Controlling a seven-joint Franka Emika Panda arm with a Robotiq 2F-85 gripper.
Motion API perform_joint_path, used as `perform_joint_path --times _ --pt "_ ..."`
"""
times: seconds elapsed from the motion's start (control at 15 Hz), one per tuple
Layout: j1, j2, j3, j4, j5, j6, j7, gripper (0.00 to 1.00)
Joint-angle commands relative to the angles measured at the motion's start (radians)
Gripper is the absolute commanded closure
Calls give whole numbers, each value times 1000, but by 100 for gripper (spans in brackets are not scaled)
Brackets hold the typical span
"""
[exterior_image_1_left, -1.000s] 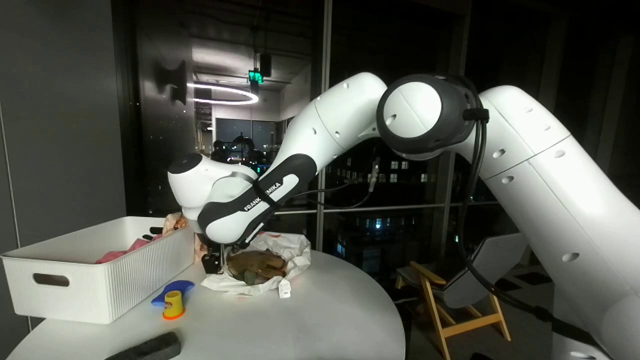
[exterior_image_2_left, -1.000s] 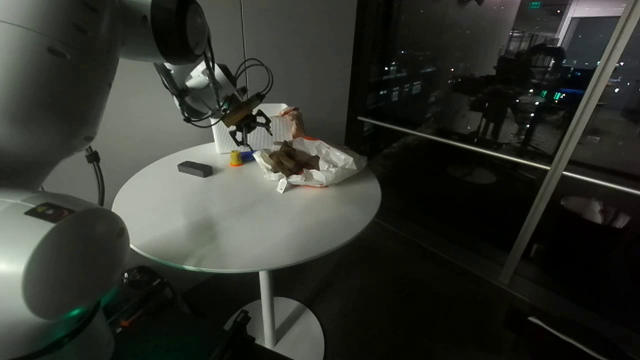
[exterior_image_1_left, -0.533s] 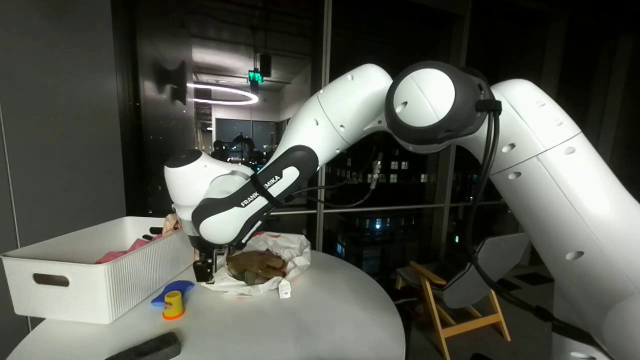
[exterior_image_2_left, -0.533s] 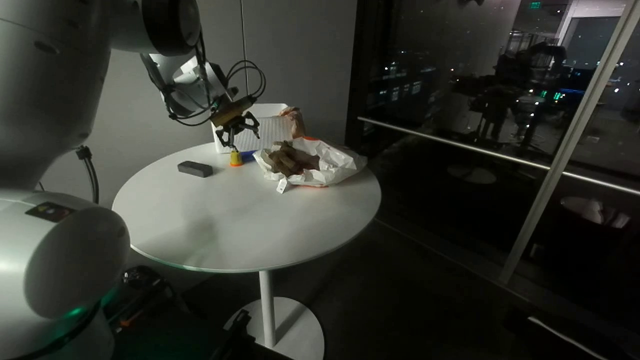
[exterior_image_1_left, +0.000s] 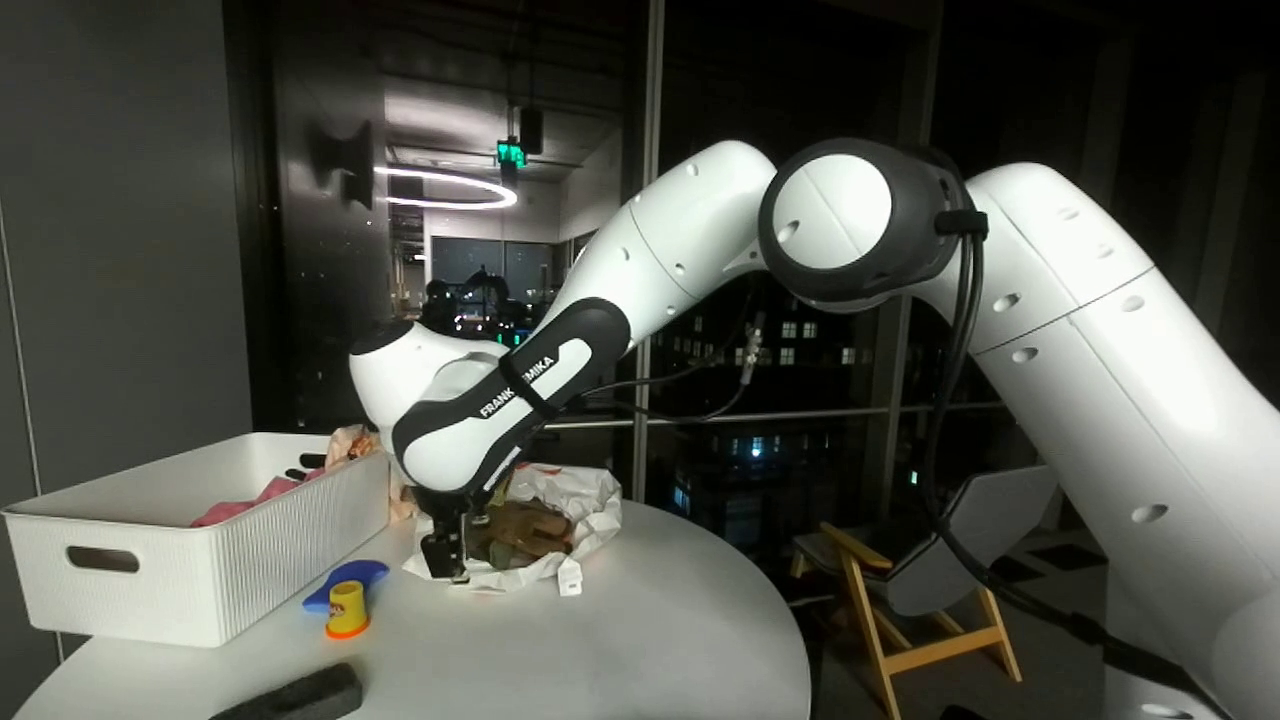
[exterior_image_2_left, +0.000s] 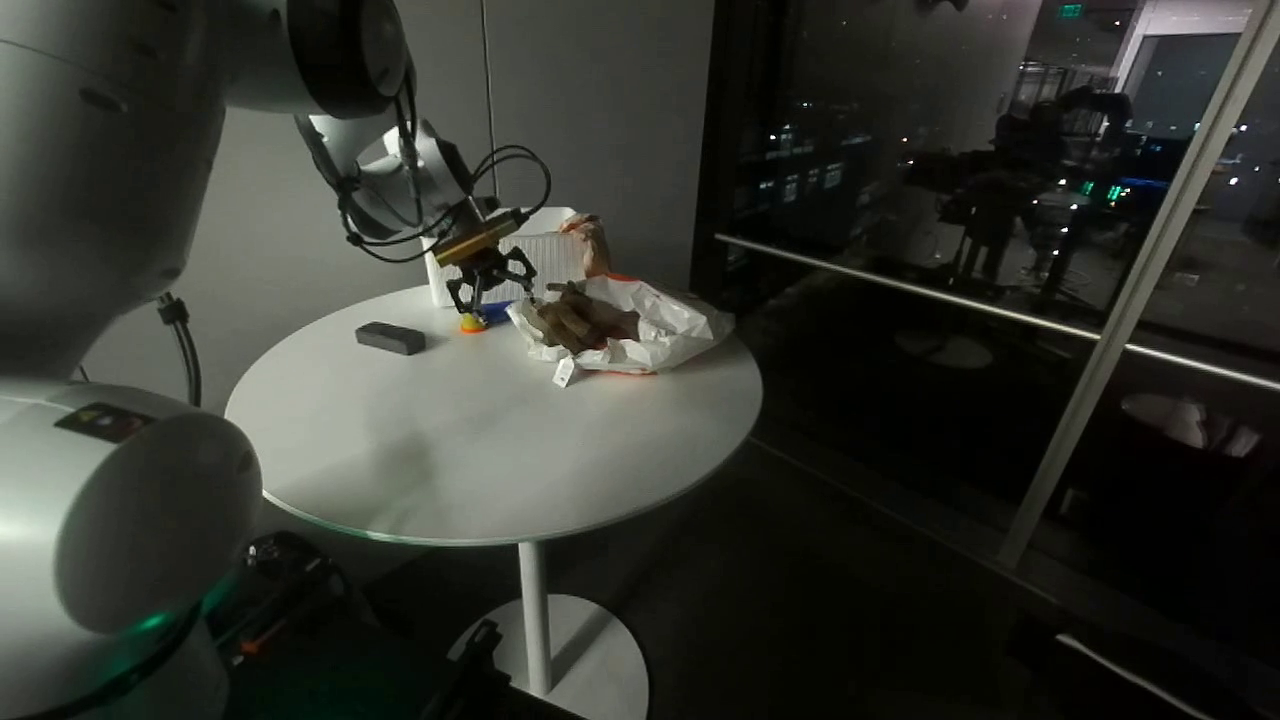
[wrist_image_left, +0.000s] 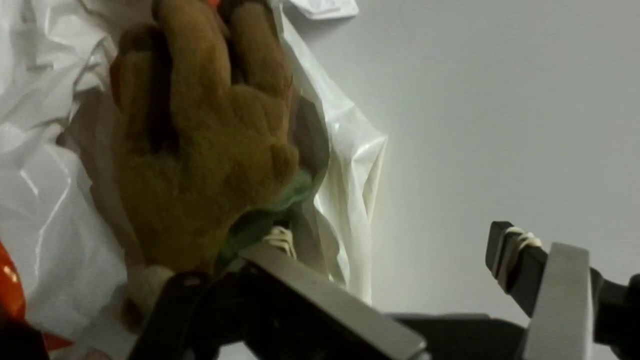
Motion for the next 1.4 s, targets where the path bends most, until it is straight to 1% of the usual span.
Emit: perform_joint_path --times 0.0,0.13,0.47,0.67,0.87,0.93,1.0,1.07,1.13,1.33 --pt "-11 12 -28 36 83 -102 -43 0" --pt "-22 36 -43 54 108 -120 -51 0" --pt "-55 94 -43 96 204 -134 -128 0" --pt "-51 116 -62 112 196 -116 -116 0" --pt "-30 131 -103 120 143 -79 -69 0" --pt "-33 137 -107 126 145 -73 -68 0" --pt "-51 134 -90 120 178 -62 -96 0" --pt "-67 121 -68 99 197 -14 -130 0" --pt "-68 107 -62 78 201 31 -139 0" --pt "-51 71 -69 35 182 153 -127 0"
